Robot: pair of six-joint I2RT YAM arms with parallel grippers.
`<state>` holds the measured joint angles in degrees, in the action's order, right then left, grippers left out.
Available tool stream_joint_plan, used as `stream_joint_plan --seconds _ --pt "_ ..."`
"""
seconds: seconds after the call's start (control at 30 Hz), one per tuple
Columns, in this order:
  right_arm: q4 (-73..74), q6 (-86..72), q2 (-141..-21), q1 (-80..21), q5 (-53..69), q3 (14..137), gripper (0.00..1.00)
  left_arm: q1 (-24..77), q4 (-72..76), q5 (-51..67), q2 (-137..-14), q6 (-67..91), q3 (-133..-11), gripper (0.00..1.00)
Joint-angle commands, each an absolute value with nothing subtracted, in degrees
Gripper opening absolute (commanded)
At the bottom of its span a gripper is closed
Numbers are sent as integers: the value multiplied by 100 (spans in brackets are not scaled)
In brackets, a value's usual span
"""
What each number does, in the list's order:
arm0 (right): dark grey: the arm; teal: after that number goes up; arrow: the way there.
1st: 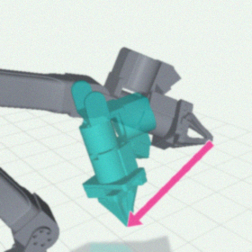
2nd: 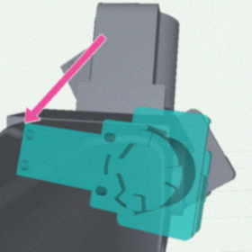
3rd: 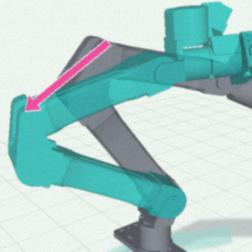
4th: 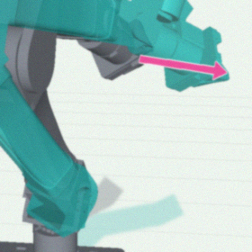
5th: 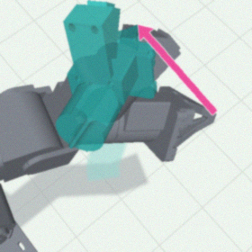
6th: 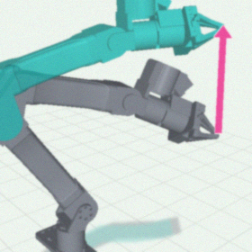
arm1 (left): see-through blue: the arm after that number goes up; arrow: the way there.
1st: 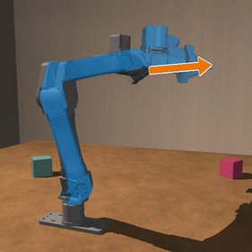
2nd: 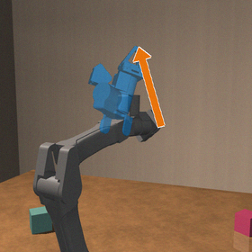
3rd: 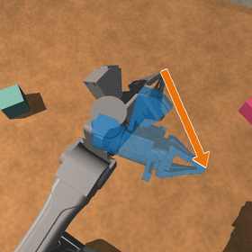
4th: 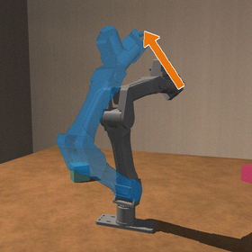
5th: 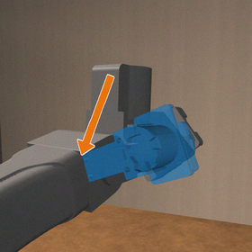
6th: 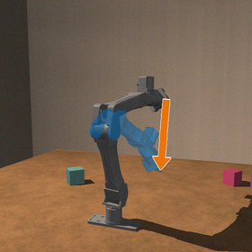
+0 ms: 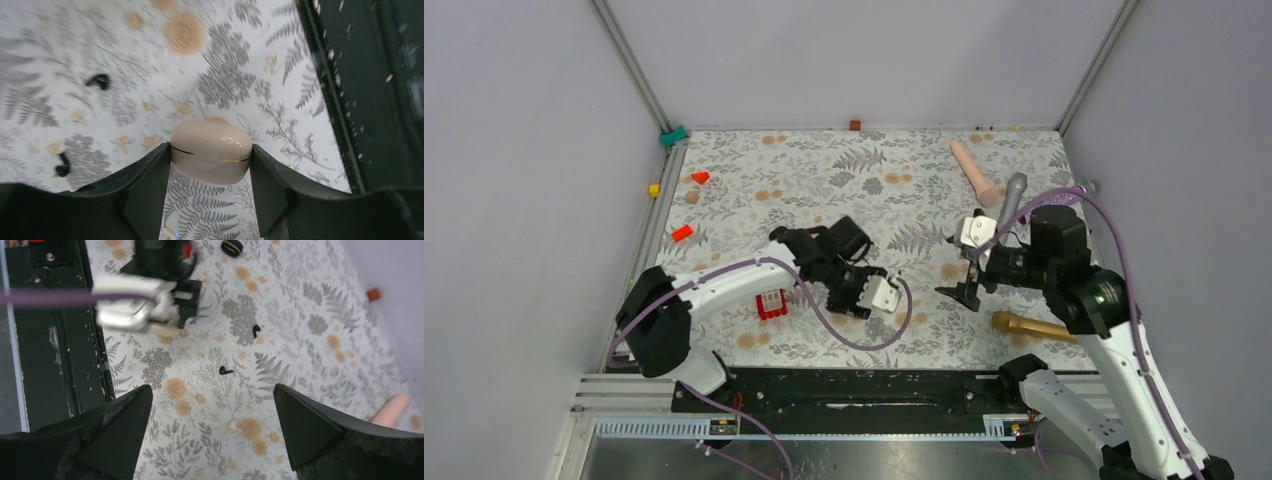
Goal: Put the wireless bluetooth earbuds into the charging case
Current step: Pick up the charging case from the corner of the board, then pass from the left arm to the right
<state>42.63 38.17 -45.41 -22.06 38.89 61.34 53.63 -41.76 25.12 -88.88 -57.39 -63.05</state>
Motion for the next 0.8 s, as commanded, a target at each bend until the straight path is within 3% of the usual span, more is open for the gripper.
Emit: stream_joint_plan --seconds 0.0,0.13,0.27,0.5,0.77 --pt "5618 5153 -4277 -2259 4494 6861 100 4980 -4442 4387 -8453 -5110 -6907 25" --pt "6510 6207 -4163 -2264 4991 6952 99 4783 -4492 5408 -8500 -4664 -7042 25" --pt "6504 6975 -4233 -2259 5752 6459 95 4631 -4492 6267 -8584 -4331 -7091 25" --pt "5354 6584 -4757 -2917 5798 6021 90 4354 -4614 7309 -8935 -4061 -7219 25" --pt "4716 6308 -5648 -3380 5800 6149 90 4297 -5136 7626 -9332 -4536 -7394 25"
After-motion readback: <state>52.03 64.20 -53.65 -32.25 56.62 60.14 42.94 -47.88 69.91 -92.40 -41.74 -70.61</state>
